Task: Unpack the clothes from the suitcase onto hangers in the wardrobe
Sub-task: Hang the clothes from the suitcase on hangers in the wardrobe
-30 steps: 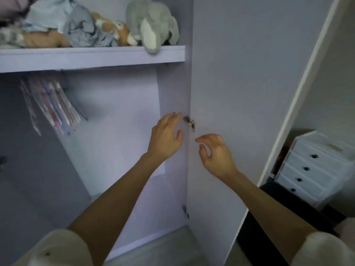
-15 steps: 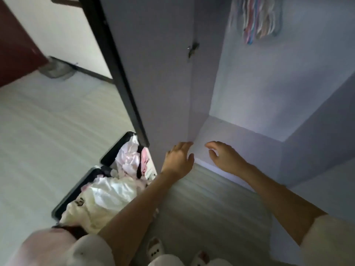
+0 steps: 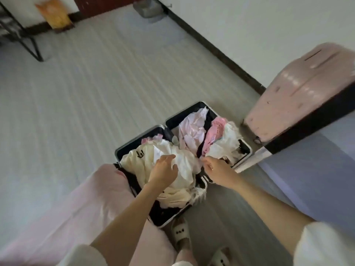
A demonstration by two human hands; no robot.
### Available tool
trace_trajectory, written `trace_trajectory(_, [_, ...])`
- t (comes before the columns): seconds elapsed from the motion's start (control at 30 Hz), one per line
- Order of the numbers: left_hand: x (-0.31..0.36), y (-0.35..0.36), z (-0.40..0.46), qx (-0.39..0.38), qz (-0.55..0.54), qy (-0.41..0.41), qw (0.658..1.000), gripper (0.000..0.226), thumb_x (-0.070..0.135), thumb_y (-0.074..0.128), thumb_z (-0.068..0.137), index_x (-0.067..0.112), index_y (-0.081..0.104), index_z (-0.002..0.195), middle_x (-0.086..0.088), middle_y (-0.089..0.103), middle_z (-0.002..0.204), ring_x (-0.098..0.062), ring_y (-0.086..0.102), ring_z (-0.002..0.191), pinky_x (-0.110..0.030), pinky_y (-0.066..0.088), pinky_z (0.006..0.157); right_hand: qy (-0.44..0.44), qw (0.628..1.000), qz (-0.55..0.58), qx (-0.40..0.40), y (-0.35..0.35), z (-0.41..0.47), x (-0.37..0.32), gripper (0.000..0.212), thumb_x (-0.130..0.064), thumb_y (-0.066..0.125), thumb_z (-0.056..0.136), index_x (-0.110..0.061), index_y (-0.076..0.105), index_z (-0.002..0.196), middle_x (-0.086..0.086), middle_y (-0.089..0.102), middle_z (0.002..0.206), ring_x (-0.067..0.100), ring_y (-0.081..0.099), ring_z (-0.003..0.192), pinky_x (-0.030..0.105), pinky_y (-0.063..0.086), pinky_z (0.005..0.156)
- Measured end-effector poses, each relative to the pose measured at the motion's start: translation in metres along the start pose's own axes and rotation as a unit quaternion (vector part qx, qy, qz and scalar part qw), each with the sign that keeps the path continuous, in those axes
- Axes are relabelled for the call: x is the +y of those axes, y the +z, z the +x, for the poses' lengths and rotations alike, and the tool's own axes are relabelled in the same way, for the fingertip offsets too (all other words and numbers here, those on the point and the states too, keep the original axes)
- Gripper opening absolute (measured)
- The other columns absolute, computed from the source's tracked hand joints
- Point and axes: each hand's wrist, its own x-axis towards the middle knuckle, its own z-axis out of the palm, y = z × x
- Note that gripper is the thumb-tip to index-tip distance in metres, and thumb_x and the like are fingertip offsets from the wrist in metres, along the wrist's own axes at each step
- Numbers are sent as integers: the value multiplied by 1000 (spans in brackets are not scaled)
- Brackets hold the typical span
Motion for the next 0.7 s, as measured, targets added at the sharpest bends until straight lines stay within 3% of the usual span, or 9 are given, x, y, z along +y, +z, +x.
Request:
trace_trajectory(0.1, [-38, 7, 45, -11, -4, -30, 999, 48, 21, 40, 96, 15, 32, 142, -8, 32, 146, -24, 35, 133, -36, 35, 107, 15, 1000, 25, -9, 30, 60, 6, 38, -17, 35, 98, -11, 41, 135, 12, 56, 127, 25, 56, 112, 34, 44, 95])
trace_trajectory(0.27, [-102, 63, 130, -18, 7, -61, 998, 53, 19, 39, 95, 19, 23, 145, -5, 23, 150, -24, 31, 134, -37, 40, 100, 50, 998, 38, -10, 95, 163, 53, 39, -11, 36, 97, -8, 39, 135, 13, 51, 133, 23, 47, 124, 31, 40, 98])
trace_trajectory(0.4, [-159, 144, 212, -32, 23, -92, 995, 63, 19, 41, 94, 24, 9, 148, -3, 5, 155, -26, 10, 142, -39, 33, 106, 88, 995, 27, -39, 166, 249, 127, 43, -12, 38, 96, -10, 34, 139, 12, 45, 138, 26, 45, 125, 34, 39, 98])
trace_trajectory(0.53, [-200, 214, 276, -40, 159, -62, 984, 80, 31, 47, 93, 31, -12, 147, -4, -19, 155, -31, -16, 143, -50, 11, 115, 126, 989, 16, -69, 220, 304, 190, 59, -26, 46, 94, -12, 20, 145, 11, 35, 144, 28, 35, 132, 39, 35, 106])
trace_trajectory(0.6, [-215, 242, 301, -47, 214, -57, 974, 87, 35, 49, 92, 33, -20, 144, -7, -26, 153, -33, -21, 141, -50, 7, 115, 160, 981, 43, -102, 244, 326, 215, 73, -35, 53, 91, -10, 14, 147, 9, 26, 150, 25, 29, 137, 34, 31, 108])
trace_trajectory(0.67, [-228, 260, 320, -40, 241, -69, 967, 82, 29, 51, 92, 32, -10, 147, -9, -15, 155, -33, -11, 143, -45, 13, 114, 229, 956, 121, -135, 267, 342, 228, 85, -42, 59, 86, -9, 11, 148, 6, 27, 151, 24, 30, 137, 30, 31, 105])
trace_trajectory(0.7, [-234, 264, 326, -31, 231, -78, 969, 70, 23, 50, 92, 28, 7, 147, -9, 3, 154, -32, 3, 143, -41, 21, 111, 259, 944, 158, -130, 278, 347, 232, 85, -41, 62, 83, -9, 14, 146, 5, 34, 147, 24, 36, 133, 28, 34, 101])
